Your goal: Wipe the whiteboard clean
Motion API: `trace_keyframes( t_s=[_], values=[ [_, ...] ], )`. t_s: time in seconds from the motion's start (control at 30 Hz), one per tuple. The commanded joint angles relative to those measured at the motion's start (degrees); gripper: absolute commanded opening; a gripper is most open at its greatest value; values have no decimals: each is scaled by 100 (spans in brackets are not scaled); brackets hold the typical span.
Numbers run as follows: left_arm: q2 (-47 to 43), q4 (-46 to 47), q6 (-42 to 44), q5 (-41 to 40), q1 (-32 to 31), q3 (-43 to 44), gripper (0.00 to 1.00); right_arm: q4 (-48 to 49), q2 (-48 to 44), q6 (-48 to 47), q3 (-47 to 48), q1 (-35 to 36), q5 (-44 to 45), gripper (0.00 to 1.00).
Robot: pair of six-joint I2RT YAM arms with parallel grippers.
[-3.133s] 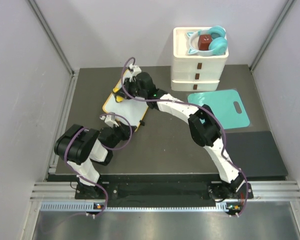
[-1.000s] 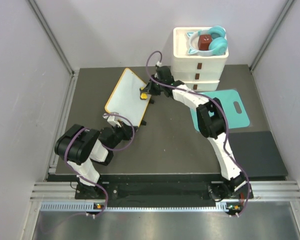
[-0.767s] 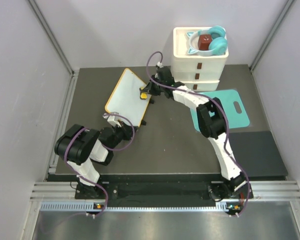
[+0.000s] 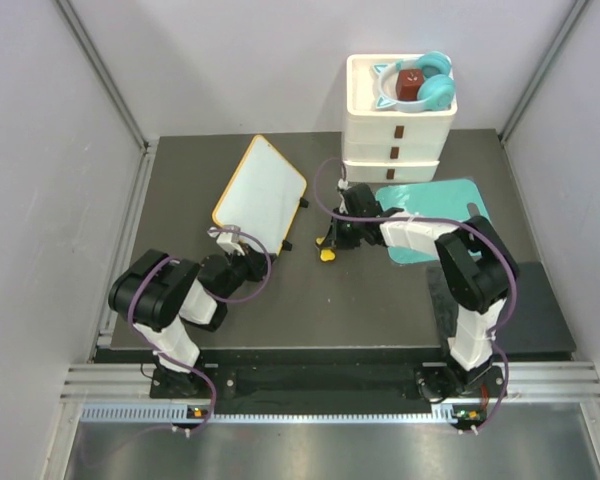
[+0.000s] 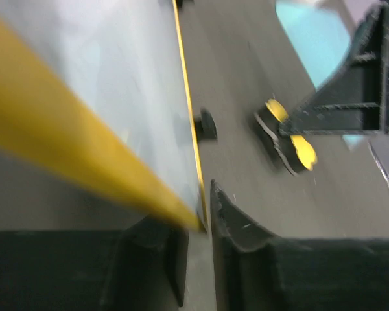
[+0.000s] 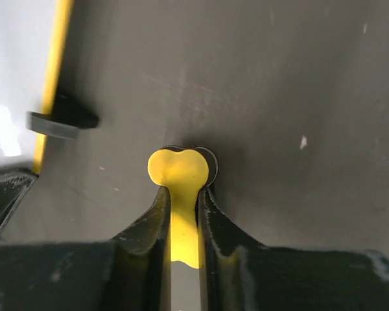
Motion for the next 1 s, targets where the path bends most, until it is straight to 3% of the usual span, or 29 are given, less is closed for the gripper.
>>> trace_keyframes(
  t_s=[0.0,0.13,0.4,0.73,0.87,0.97],
  values=[
    [-76,-723,109,625,-200,-68,27,348,211,-30,-218,39,-243,18],
    [-155,-793,91,502,-200,-85,31,568,256,75,-341,56,-304,36],
    [-164,-794,65,414,-200,-103,36,691,221,84,-491,74,-208,52],
    [-805,-688,-14,151,-323,-665,62,806,-412,49,-851,65,135,80],
    [-1490,-1135,-145,-104,-376,-867,73,605,-702,14,-948,65,302,88],
    [-2342,-2477,-339,-640,-420,-780,78,507,-1018,-12,-1088,65,617,90]
  ],
)
